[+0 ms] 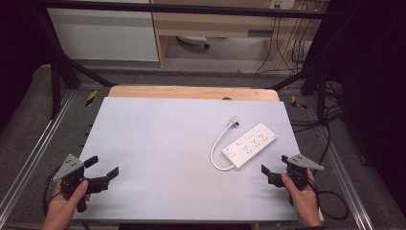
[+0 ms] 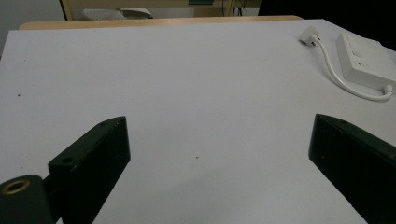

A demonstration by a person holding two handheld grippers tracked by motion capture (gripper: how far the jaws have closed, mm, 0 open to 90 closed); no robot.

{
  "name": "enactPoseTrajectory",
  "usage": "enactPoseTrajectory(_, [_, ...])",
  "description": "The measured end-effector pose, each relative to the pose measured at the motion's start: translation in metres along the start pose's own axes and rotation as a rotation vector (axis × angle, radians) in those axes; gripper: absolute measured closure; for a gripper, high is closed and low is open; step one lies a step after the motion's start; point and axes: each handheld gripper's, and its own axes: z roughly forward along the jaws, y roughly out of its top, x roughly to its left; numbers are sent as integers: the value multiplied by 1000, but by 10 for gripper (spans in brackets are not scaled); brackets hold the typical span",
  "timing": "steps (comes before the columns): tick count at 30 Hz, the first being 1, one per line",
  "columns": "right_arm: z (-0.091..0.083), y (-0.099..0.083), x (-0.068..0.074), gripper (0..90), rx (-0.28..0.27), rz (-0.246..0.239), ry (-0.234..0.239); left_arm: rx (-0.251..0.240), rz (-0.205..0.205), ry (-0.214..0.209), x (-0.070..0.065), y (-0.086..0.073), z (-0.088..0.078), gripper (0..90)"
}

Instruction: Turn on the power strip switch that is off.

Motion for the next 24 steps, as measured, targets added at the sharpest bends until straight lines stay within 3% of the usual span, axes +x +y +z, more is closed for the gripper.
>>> enactPoseTrajectory(11, [3,3,7,35,37,-24,0,13,3,-5,-2,0,4,58])
enactPoseTrajectory(24, [-3,15,16,31,27,-24,-7,9,1,-11,-1,0,5,59])
